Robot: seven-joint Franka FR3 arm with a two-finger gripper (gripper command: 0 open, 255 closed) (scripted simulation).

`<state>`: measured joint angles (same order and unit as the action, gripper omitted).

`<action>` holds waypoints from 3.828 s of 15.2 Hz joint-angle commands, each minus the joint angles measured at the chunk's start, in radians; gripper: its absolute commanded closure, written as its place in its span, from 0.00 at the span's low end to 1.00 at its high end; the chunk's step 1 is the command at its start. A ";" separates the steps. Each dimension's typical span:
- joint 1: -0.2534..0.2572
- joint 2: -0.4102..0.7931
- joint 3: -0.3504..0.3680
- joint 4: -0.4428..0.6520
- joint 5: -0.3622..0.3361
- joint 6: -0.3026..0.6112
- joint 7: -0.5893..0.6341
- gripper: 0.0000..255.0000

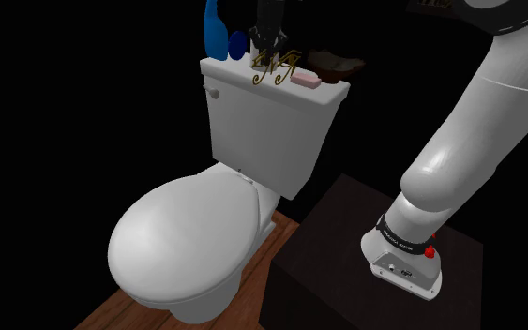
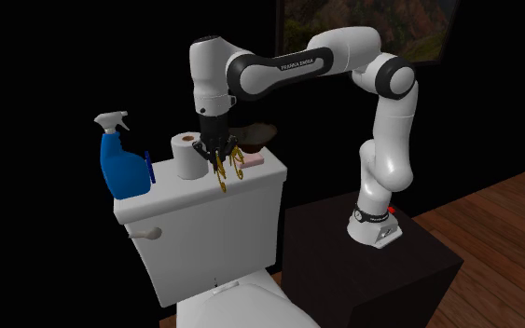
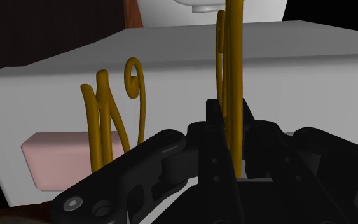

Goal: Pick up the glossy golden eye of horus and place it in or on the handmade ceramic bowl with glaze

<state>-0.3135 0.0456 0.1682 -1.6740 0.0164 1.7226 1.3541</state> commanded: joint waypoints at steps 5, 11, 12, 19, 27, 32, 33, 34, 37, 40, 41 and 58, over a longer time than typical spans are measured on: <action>0.001 0.009 0.000 0.078 -0.002 -0.070 0.002 1.00; 0.002 0.028 0.002 0.184 -0.005 -0.157 0.006 1.00; 0.003 0.033 0.002 0.203 -0.006 -0.172 0.007 1.00; 0.007 0.074 0.004 0.354 -0.013 -0.282 0.013 1.00; 0.019 0.152 0.009 0.578 -0.028 -0.428 0.024 1.00; 0.010 0.174 0.003 0.669 -0.031 -0.498 0.007 1.00; -0.008 0.141 -0.005 0.627 -0.023 -0.488 -0.016 1.00; -0.026 0.112 -0.014 0.589 -0.017 -0.480 -0.039 1.00; -0.073 0.036 -0.044 0.498 -0.002 -0.466 -0.110 1.00; -0.114 -0.024 -0.079 0.431 0.007 -0.460 -0.183 1.00; -0.127 -0.041 -0.091 0.413 0.008 -0.460 -0.208 1.00; -0.220 -0.208 -0.194 0.112 0.003 -0.329 -0.407 1.00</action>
<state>-0.5329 -0.1546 -0.0253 -1.5391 0.0196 1.3775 0.9480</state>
